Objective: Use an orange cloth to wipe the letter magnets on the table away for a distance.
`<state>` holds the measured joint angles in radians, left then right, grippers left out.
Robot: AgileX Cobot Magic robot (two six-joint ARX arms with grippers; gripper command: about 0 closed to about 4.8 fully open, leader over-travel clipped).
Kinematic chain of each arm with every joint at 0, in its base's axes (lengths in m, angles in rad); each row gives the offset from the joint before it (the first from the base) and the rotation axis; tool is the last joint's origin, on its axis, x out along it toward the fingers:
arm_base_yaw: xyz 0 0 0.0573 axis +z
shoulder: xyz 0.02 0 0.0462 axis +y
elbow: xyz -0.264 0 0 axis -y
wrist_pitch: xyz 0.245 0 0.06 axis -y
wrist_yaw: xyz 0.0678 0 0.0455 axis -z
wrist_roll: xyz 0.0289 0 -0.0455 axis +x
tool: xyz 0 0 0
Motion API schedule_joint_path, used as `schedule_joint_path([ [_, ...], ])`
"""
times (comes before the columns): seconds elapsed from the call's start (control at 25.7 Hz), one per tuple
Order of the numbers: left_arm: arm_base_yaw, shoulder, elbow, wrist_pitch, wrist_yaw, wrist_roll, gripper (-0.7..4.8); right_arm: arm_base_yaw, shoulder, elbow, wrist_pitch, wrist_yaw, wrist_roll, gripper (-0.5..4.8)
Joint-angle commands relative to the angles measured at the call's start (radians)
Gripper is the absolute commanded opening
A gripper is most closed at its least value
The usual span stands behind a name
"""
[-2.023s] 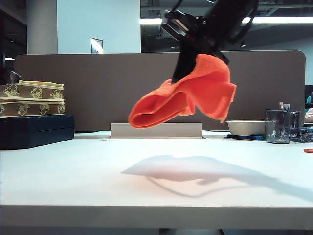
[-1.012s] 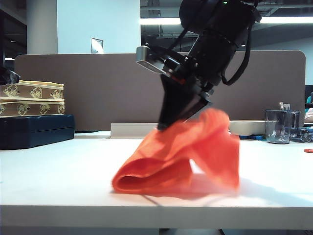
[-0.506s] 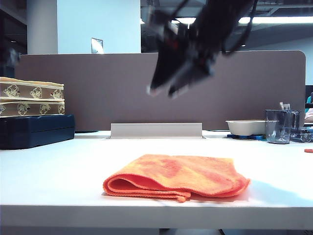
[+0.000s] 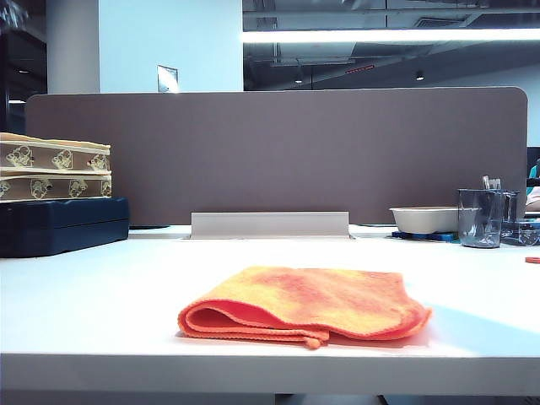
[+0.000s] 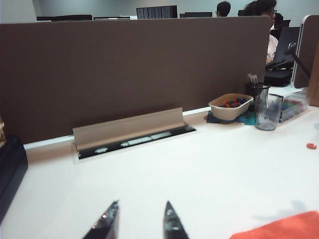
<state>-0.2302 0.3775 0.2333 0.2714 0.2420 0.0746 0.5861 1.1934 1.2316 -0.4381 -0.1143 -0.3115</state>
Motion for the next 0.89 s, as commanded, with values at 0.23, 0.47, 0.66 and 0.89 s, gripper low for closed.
schedule_joint_path([
  [0.23, 0.000, -0.166, 0.121, -0.253, 0.005, 0.076, 1.11, 0.000, -0.228, 0.003, -0.060, 0.115, 0.001, 3.09],
  [0.47, 0.001, -0.324, 0.194, -0.451, -0.019, 0.076, 1.11, 0.000, -0.403, 0.003, -0.279, 0.251, -0.005, 3.01],
  [0.66, 0.001, -0.352, 0.206, -0.483, -0.021, 0.076, 1.11, 0.000, -0.491, 0.002, -0.407, 0.281, -0.004, 1.62],
  [0.89, 0.001, -0.351, 0.205, -0.553, -0.023, 0.143, 1.06, 0.000, -0.578, -0.001, -0.531, 0.387, -0.004, 1.33],
])
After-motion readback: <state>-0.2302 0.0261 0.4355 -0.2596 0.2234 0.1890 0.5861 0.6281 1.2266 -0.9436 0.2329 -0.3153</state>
